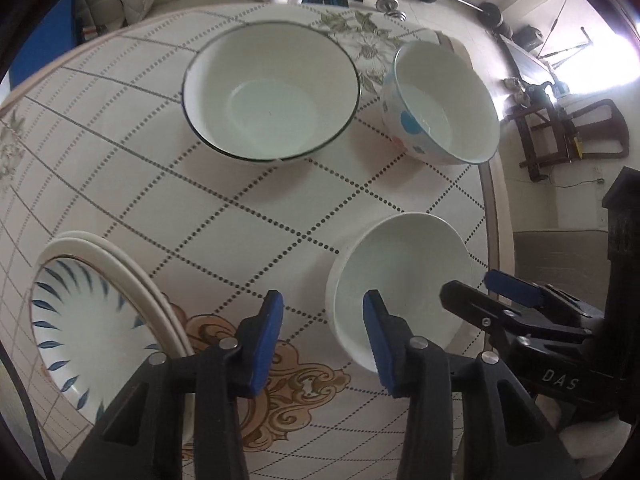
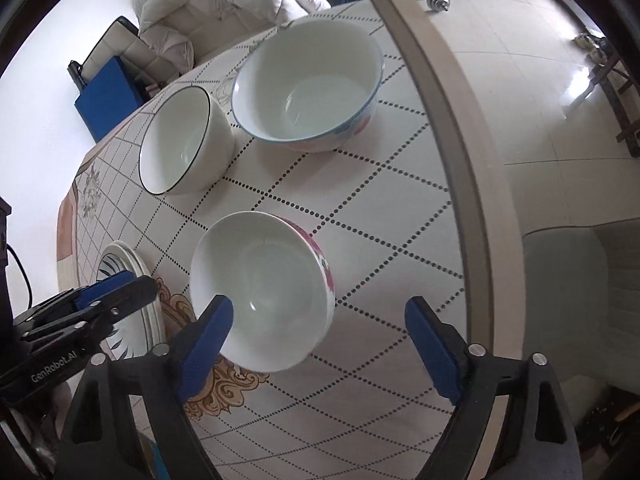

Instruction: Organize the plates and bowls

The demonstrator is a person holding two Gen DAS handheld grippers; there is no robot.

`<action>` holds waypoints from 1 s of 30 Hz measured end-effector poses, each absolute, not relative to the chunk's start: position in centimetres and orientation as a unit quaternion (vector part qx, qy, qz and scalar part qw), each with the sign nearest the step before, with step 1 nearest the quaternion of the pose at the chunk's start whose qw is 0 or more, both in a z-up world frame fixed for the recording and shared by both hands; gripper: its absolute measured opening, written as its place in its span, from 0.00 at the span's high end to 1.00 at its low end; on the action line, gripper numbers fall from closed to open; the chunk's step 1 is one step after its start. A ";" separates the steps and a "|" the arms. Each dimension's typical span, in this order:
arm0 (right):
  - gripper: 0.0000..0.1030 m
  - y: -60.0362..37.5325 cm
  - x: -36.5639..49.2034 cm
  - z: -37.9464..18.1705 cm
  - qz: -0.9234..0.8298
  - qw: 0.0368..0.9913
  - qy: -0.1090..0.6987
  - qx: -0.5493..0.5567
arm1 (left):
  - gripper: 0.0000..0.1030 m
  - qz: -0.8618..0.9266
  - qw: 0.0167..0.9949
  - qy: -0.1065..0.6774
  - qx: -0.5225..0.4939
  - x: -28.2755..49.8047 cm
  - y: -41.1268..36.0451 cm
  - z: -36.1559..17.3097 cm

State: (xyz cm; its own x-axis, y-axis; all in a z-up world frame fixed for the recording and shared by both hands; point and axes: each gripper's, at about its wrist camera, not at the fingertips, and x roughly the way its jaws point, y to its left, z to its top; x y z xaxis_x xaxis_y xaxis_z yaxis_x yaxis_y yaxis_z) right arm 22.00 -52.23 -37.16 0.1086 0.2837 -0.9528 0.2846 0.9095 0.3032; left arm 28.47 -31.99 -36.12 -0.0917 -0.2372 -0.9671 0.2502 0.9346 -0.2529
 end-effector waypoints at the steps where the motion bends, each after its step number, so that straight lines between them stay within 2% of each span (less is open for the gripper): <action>1: 0.22 -52.2 22.5 -38.2 0.002 0.706 0.676 0.214 | 0.65 -0.186 0.666 0.723 -0.003 28.6 -32.2 -36.8; 3: 0.43 -51.6 23.3 -40.0 0.019 0.691 0.690 0.213 | 0.71 -0.187 0.653 0.734 -0.011 28.7 -32.6 -38.0; 4: 0.48 -51.4 23.6 -40.6 0.021 0.685 0.697 0.210 | 0.76 -0.187 0.647 0.739 -0.012 28.7 -32.8 -38.5; 5: 0.60 -51.2 23.7 -41.2 0.023 0.681 0.702 0.207 | 0.87 -0.185 0.644 0.742 -0.012 28.6 -32.9 -38.9; 6: 0.75 -50.9 23.9 -41.8 0.025 0.677 0.707 0.202 | 0.87 -0.181 0.642 0.745 -0.009 28.5 -32.9 -39.1; 9: 0.90 -50.6 24.2 -42.6 0.005 0.675 0.714 0.184 | 0.88 -0.177 0.644 0.744 -0.011 28.4 -32.6 -39.1; 11: 0.93 -50.6 24.2 -42.6 0.004 0.676 0.713 0.184 | 0.88 -0.177 0.641 0.747 -0.011 28.2 -32.2 -39.0; 22: 0.93 -48.1 22.2 -42.4 0.024 0.667 0.718 0.196 | 0.88 -0.170 0.646 0.744 0.001 26.2 -28.8 -36.4; 30: 0.93 -44.9 21.9 -41.8 0.039 0.663 0.727 0.175 | 0.88 -0.155 0.642 0.751 -0.003 25.1 -25.6 -37.3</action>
